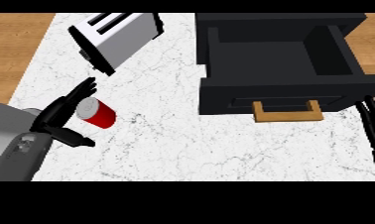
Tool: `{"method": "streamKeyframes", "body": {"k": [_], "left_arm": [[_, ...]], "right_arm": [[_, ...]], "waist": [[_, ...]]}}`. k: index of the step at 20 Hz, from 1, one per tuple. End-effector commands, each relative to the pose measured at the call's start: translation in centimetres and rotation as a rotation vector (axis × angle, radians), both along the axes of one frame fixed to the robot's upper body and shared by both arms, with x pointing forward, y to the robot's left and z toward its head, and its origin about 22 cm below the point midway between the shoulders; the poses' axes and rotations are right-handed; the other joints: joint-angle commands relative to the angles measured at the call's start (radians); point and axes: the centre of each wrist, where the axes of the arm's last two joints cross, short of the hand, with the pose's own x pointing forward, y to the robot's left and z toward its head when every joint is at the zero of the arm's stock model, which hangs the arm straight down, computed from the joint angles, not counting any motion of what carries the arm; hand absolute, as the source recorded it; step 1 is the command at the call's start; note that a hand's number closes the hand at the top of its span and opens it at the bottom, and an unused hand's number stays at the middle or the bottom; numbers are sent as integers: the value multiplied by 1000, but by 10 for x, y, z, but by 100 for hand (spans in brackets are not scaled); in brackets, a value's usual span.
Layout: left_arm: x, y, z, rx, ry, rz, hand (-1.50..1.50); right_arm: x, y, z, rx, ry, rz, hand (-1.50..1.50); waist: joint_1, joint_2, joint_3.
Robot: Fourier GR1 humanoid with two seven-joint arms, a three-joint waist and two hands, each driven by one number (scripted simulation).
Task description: Pick up the can, place it into the drawer and close the drawer
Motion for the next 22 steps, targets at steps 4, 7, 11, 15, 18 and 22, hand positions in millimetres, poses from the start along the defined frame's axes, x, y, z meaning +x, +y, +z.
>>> {"method": "streamKeyframes", "body": {"k": [4, 7, 11, 15, 18, 22], "left_arm": [[0, -8, -9, -88, -2, -88, -150], [10, 1, 4, -81, -26, -82, -150], [9, -16, -8, -96, -25, -68, -150], [3, -26, -20, -115, -9, -88, -150], [14, -26, -11, -84, -24, -68, -150], [27, -42, -5, -108, -7, -133, -150]], "right_arm": [[15, 7, -2, 18, 19, -8, -150], [5, 17, 12, 8, -1, -8, -150], [-5, 8, 6, 2, -4, -5, -150], [-4, 7, 15, 2, -3, -15, -150], [-7, 4, 11, -17, -15, 3, -150], [-12, 18, 6, 10, 13, 30, -150]], "waist": [[5, 3, -2], [1, 2, -2], [-2, 2, -2], [-1, 3, -3], [-7, 4, -3], [2, 0, -2]]}}
